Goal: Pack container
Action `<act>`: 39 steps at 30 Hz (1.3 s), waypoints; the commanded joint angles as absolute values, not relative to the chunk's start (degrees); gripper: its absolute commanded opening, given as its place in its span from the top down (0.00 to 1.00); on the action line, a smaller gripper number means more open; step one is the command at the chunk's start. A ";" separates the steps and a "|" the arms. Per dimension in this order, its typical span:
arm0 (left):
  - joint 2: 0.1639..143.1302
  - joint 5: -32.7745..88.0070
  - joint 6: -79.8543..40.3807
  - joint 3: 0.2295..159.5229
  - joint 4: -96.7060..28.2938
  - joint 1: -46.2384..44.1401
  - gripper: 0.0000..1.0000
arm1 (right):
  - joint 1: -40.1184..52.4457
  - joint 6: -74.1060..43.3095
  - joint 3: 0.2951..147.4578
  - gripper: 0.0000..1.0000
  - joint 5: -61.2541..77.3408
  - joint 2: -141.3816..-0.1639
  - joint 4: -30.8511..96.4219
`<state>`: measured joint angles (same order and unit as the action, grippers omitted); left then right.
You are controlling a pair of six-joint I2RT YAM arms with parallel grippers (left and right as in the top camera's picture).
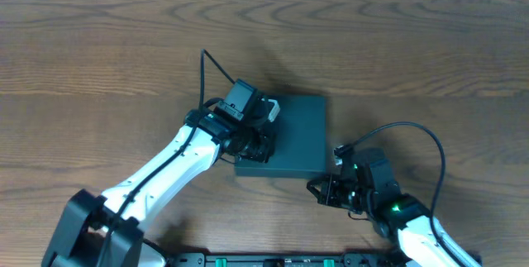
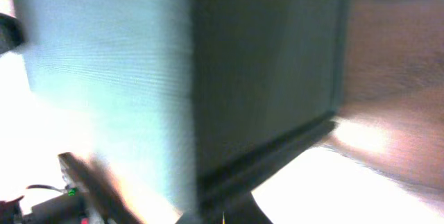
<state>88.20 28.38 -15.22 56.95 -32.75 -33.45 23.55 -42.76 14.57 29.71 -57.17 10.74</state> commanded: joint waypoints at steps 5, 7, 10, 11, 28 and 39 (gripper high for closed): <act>69.25 20.53 -16.34 56.95 -40.34 -31.94 0.94 | 24.45 -33.34 29.89 0.98 26.30 -44.45 32.71; 63.55 19.86 -16.34 56.95 -43.42 -31.94 0.94 | 24.45 -30.76 34.52 0.98 24.03 -40.71 40.69; 55.59 19.86 -16.38 56.86 -47.88 -31.94 0.94 | 24.45 -29.69 38.63 0.99 21.74 -34.44 50.09; 53.39 19.73 -16.71 56.69 -48.99 -31.94 0.94 | 24.47 -29.69 38.85 0.98 21.54 -32.36 51.88; 31.79 16.27 -23.24 51.24 -58.04 -31.94 0.05 | 24.40 -38.92 38.57 0.01 20.38 -10.39 67.13; 31.79 16.27 -23.16 51.24 -67.51 -31.94 0.05 | 24.40 -40.38 38.57 0.01 20.34 -10.39 67.11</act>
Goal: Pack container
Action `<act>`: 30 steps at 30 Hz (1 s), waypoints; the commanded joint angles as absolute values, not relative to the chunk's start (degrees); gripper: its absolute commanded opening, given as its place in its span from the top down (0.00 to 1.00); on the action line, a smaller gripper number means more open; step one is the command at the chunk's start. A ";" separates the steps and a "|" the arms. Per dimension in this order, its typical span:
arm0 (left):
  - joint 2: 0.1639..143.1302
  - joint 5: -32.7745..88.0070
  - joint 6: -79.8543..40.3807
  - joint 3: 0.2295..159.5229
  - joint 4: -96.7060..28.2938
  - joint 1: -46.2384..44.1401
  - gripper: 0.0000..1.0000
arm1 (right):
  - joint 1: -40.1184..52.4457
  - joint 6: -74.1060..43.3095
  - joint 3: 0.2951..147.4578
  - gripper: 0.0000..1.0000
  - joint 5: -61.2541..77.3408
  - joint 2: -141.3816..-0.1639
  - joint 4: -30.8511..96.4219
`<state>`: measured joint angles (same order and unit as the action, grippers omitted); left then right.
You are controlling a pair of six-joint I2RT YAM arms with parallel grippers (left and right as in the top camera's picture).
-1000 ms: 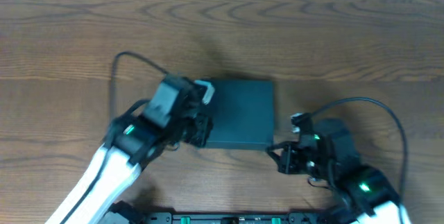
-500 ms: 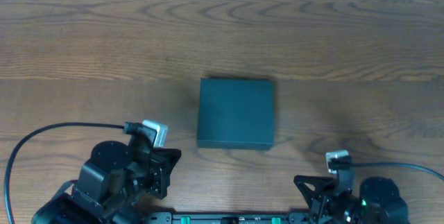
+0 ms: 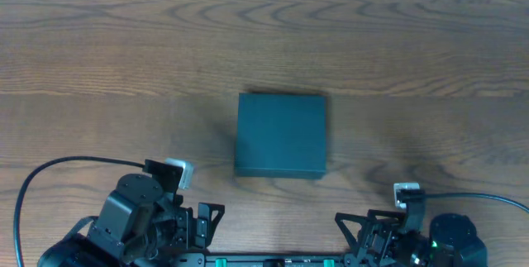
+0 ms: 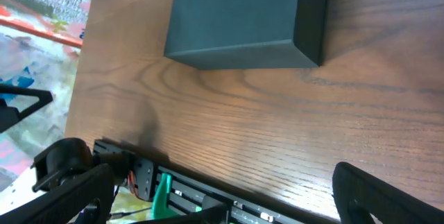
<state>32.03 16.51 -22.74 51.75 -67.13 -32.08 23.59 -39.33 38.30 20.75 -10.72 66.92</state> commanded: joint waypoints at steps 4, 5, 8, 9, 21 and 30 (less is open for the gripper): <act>31.79 16.27 -23.18 51.24 -67.48 -31.94 0.05 | 24.40 -40.38 38.57 0.01 20.34 -10.39 67.11; 31.79 16.27 -23.18 51.24 -67.48 -31.94 0.05 | 24.40 -40.38 38.57 0.01 20.34 -10.39 67.11; 31.79 16.27 -23.18 51.24 -67.48 -31.94 0.05 | 24.40 -40.38 38.57 0.01 20.34 -10.39 67.11; 31.79 16.27 -23.18 51.24 -67.48 -31.94 0.05 | 24.40 -40.38 38.57 0.01 20.34 -10.39 67.11; 25.89 9.65 -17.78 50.76 -57.19 -26.15 0.05 | 24.40 -40.38 38.57 0.01 20.34 -10.39 67.11; 12.53 9.89 -5.21 43.99 -47.00 -14.66 0.05 | 24.40 -40.38 38.57 0.01 20.34 -10.39 67.11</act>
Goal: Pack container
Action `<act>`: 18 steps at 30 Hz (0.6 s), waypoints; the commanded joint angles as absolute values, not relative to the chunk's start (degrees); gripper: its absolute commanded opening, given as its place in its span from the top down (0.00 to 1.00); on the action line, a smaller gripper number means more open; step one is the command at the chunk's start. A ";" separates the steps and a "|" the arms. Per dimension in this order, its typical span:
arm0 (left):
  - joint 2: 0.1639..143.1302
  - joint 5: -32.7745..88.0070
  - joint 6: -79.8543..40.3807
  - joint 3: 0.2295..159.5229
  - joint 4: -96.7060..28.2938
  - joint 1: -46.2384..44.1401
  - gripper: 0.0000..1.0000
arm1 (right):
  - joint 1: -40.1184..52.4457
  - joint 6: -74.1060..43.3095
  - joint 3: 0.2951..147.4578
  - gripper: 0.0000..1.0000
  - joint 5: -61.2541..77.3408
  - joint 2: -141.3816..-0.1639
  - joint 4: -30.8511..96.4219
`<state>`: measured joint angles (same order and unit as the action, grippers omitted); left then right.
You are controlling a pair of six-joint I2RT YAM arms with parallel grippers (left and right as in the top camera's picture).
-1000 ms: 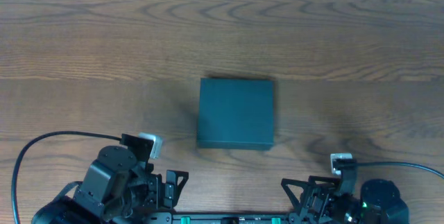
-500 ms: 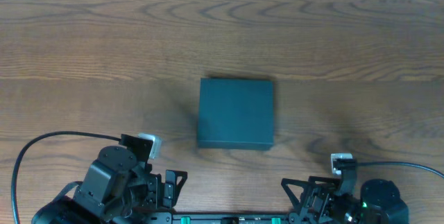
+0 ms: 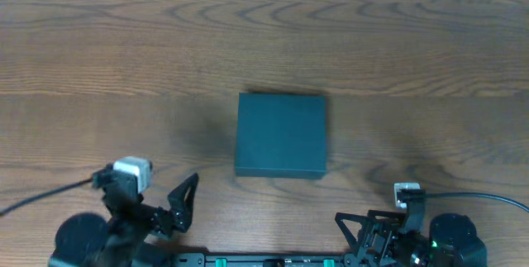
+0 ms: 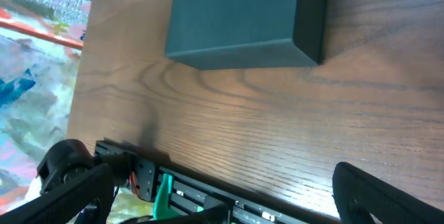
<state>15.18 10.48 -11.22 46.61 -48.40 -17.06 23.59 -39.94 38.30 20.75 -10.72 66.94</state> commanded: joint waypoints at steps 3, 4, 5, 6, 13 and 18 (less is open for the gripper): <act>8.93 9.89 -3.75 39.72 -44.36 -12.36 0.05 | 24.40 -40.38 38.57 0.01 20.34 -10.39 67.11; 7.90 9.91 -3.77 38.15 -43.59 -11.88 0.05 | 24.40 -40.38 38.57 0.01 20.34 -10.39 67.11; 6.90 10.15 -3.79 36.58 -42.92 -11.53 0.05 | 24.40 -40.38 38.57 0.01 20.34 -10.39 67.11; 5.52 10.74 -3.84 34.35 -42.09 -11.16 0.05 | 24.40 -40.38 38.57 0.01 20.34 -10.39 67.11; 0.23 17.93 -4.82 21.32 -35.14 -10.83 0.05 | 24.40 -40.38 38.57 0.01 20.34 -10.39 67.11; 0.21 19.97 -5.85 16.51 -30.50 -10.83 0.05 | 24.40 -40.38 38.57 0.01 20.34 -10.39 67.11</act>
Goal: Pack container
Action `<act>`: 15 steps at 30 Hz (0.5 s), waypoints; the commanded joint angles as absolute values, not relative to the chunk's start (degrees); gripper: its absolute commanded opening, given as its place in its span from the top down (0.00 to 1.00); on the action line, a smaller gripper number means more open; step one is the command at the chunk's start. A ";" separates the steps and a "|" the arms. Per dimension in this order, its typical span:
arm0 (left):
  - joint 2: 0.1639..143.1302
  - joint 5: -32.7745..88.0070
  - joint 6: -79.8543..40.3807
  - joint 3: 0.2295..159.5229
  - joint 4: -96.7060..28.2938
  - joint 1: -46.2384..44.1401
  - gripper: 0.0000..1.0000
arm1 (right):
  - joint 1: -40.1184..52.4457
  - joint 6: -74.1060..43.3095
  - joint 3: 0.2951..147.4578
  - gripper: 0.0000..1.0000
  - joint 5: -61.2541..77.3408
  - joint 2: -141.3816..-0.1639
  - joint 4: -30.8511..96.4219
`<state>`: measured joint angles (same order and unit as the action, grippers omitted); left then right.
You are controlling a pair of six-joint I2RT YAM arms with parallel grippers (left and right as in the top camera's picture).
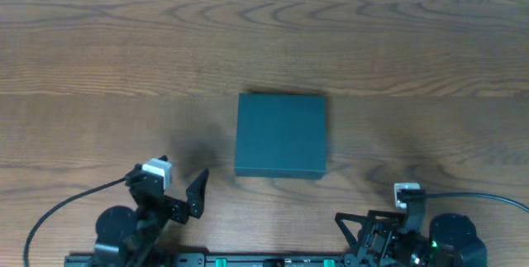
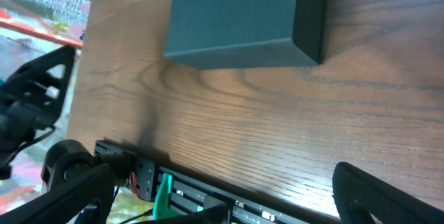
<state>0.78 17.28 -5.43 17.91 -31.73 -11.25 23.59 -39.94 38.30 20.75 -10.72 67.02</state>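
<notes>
A closed dark teal box [image 1: 281, 135] lies flat in the middle of the wooden table, and the right wrist view shows it too [image 2: 243, 16]. My left gripper [image 1: 188, 199] hovers near the front edge, left of the box and clear of it, with its fingers apart and empty. Back at the front right, my right gripper [image 1: 369, 230] stands open. In its wrist view the two dark fingertips sit far apart at the bottom corners, around the gripper's middle [image 2: 222, 207], with nothing between them.
A black rail with green parts [image 2: 180, 196] runs along the table's front edge below both arms. Cables trail from each wrist. The left arm [image 2: 35, 99] shows at the left edge of the right wrist view.
My left arm has shifted a little to the right and toward the box, and it now shows in the right wrist view. The right arm and the box have not moved.
At first both grippers were at the box, the left on its left edge and the right at its near right corner. Then both arms were back at the front edge, leaving the box closed and alone. The left arm then stood further left, and now a little nearer.
</notes>
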 commanded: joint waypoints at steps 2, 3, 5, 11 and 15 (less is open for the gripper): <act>0.21 19.97 -5.82 15.38 -30.22 -10.83 0.05 | 24.40 -40.38 38.57 0.01 20.34 -10.39 67.11; 0.19 19.97 -5.82 14.76 -30.04 -10.83 0.05 | 24.40 -40.38 38.57 0.01 20.34 -10.39 67.11; 0.19 19.99 -5.85 13.37 -29.91 -10.83 0.05 | 24.40 -40.38 38.57 0.01 20.34 -10.39 67.11; 0.19 21.56 -7.49 9.39 -29.47 -10.83 0.05 | 24.40 -40.38 38.57 0.01 20.34 -10.39 67.11; 0.21 22.57 -9.58 8.16 -28.97 -10.87 0.05 | 24.40 -40.38 38.57 0.01 20.34 -10.39 67.11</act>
<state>0.67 20.80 -7.57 9.13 -29.30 -11.25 23.57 -39.94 38.30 20.75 -10.70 67.07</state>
